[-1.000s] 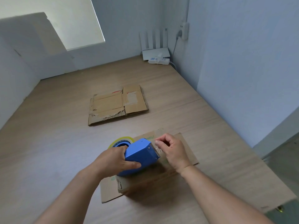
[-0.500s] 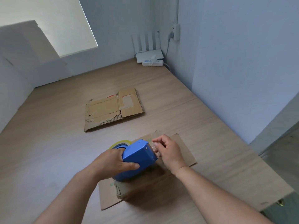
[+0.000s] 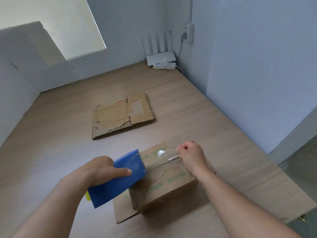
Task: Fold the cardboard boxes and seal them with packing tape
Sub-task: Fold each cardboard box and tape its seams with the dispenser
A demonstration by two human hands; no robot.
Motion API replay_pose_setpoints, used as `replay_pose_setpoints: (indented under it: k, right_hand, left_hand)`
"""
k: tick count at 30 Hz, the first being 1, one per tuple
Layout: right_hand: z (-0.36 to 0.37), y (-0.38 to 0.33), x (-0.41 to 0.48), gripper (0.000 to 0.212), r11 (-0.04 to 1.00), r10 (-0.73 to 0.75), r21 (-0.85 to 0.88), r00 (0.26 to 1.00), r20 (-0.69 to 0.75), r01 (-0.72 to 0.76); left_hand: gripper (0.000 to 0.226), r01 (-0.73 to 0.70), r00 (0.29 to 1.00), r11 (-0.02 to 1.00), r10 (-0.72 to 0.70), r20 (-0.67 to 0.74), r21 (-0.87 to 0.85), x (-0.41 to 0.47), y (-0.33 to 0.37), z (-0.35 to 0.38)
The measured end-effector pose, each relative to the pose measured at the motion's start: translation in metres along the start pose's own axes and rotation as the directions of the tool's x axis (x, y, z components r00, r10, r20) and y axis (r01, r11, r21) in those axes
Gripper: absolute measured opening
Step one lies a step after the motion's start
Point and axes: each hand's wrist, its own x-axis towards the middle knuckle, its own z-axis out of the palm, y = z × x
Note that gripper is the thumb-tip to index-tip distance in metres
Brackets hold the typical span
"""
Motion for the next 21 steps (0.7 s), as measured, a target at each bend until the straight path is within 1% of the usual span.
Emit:
replay_pose_setpoints:
  k: [2,3,7,9,15,18,21]
  right_hand:
    - [-0.003,0.005,-0.004,0.023,0.996,-0.041,-0.078,0.999,-0.034,0.039]
    - [-0.007,0.008,-0.005,0.021,0.995,-0.038,-0.095,0.998,-0.056,0.033]
    - [-0.02,0.018,0.0,0.019,0.997,0.025,-0.067,0.994,-0.107,-0.032]
    - [-0.024,0.021,0.004,0.021,0.998,0.033,-0.055,0.995,-0.098,-0.039]
    - [-0.023,0.029,0.013,0.024,0.995,0.007,-0.103,0.998,-0.056,-0.012]
    - [-0.022,0.036,0.015,0.029,0.995,0.024,-0.1,0.999,-0.041,-0.028]
    - [-0.021,0.042,0.019,0.026,0.995,0.043,-0.093,0.999,-0.025,-0.045]
  left_hand:
    - [0.052,0.007,0.999,0.999,-0.008,0.031,0.038,0.006,0.011,0.001]
    - [0.052,0.014,0.999,0.999,-0.016,0.047,0.041,0.009,0.017,0.0]
    - [0.051,0.006,0.995,0.999,-0.011,0.103,0.045,0.016,0.041,-0.004]
    - [0.051,0.012,0.992,0.998,-0.019,0.126,0.057,0.019,0.05,-0.006]
    - [0.052,0.059,0.983,0.996,-0.07,0.168,0.066,0.019,0.054,-0.01]
    - [0.055,0.063,0.98,0.995,-0.076,0.185,0.074,0.018,0.055,-0.006]
    - [0.056,0.075,0.976,0.996,-0.085,0.2,0.058,0.016,0.055,-0.001]
